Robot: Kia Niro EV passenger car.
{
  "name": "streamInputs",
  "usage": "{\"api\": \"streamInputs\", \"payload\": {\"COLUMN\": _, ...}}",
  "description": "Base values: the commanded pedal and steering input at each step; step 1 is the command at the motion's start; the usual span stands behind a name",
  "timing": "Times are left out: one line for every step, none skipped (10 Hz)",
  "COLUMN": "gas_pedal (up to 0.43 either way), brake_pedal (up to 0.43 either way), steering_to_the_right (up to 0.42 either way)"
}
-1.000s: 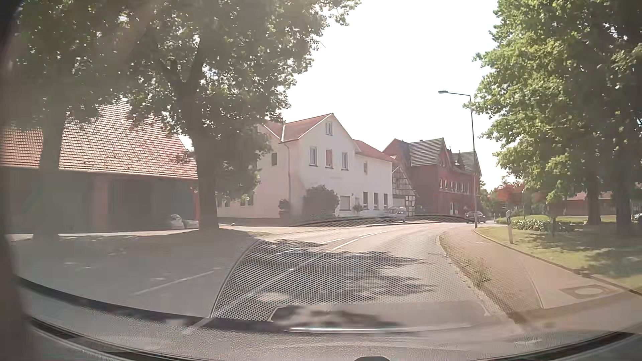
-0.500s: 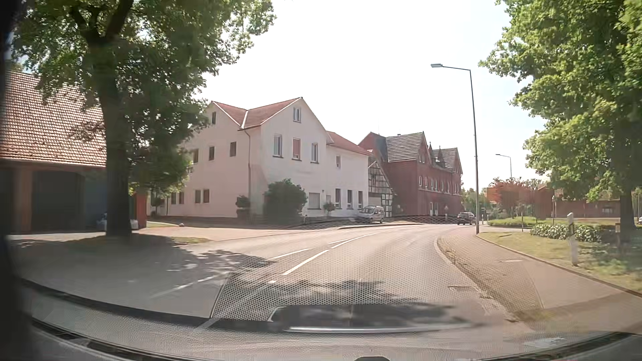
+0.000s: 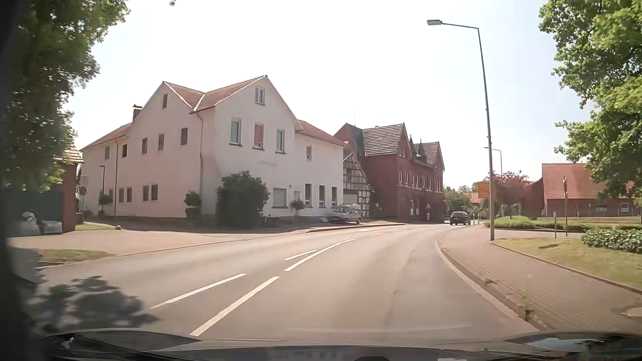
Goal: Follow the waypoints while adhering to traffic rules and regulations
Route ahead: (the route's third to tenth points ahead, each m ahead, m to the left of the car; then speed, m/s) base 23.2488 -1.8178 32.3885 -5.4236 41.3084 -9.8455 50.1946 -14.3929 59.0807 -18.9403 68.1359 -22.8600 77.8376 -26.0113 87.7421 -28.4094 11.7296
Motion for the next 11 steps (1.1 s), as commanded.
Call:
{"api": "streamInputs", "payload": {"gas_pedal": 0.169, "brake_pedal": 0.0, "steering_to_the_right": 0.052}}
{"api": "streamInputs", "payload": {"gas_pedal": 0.169, "brake_pedal": 0.0, "steering_to_the_right": 0.052}}
{"api": "streamInputs", "payload": {"gas_pedal": 0.169, "brake_pedal": 0.0, "steering_to_the_right": 0.052}}
{"api": "streamInputs", "payload": {"gas_pedal": 0.15, "brake_pedal": 0.0, "steering_to_the_right": 0.053}}
{"api": "streamInputs", "payload": {"gas_pedal": 0.138, "brake_pedal": 0.0, "steering_to_the_right": 0.054}}
{"api": "streamInputs", "payload": {"gas_pedal": 0.138, "brake_pedal": 0.0, "steering_to_the_right": 0.055}}
{"api": "streamInputs", "payload": {"gas_pedal": 0.138, "brake_pedal": 0.0, "steering_to_the_right": 0.055}}
{"api": "streamInputs", "payload": {"gas_pedal": 0.138, "brake_pedal": 0.0, "steering_to_the_right": 0.056}}
{"api": "streamInputs", "payload": {"gas_pedal": 0.138, "brake_pedal": 0.0, "steering_to_the_right": 0.056}}
{"api": "streamInputs", "payload": {"gas_pedal": 0.138, "brake_pedal": 0.0, "steering_to_the_right": 0.056}}
{"api": "streamInputs", "payload": {"gas_pedal": 0.138, "brake_pedal": 0.0, "steering_to_the_right": 0.057}}
